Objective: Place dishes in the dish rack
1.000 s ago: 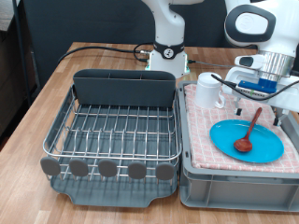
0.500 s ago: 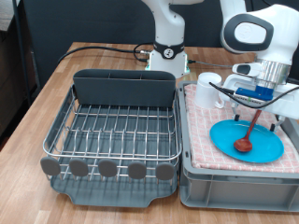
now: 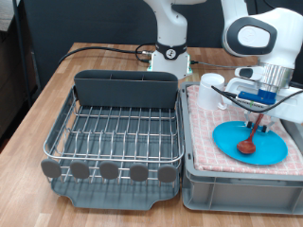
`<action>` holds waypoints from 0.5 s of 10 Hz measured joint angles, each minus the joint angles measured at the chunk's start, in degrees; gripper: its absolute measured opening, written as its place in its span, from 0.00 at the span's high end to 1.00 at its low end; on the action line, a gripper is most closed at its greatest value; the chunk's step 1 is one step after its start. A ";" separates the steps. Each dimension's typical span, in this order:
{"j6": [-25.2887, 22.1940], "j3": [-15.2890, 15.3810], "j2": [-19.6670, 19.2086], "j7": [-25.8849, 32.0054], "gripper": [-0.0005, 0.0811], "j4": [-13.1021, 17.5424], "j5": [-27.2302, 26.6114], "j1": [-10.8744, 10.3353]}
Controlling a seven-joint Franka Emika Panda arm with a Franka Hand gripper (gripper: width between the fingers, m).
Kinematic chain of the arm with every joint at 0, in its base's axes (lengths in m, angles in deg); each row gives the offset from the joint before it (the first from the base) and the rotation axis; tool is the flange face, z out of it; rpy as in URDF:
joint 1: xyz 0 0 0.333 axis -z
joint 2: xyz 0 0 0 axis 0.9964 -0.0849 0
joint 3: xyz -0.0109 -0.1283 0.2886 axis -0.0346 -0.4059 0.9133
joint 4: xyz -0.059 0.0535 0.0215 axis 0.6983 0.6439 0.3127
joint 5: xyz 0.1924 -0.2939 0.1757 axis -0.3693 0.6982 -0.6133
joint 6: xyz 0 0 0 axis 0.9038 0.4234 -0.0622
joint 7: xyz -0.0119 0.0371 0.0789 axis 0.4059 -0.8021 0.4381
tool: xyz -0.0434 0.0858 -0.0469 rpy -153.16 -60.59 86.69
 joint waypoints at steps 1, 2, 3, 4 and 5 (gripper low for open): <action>0.20 -0.13 -0.15 -0.25 0.80 0.02 0.56 0.00; 0.47 -0.25 -0.23 -0.38 0.80 0.07 1.03 0.00; 0.52 -0.26 -0.23 -0.39 0.88 0.11 1.12 0.00; 0.52 -0.21 -0.22 -0.08 0.88 0.20 0.72 0.00; 0.32 -0.05 -0.01 0.60 0.88 0.33 -0.42 0.03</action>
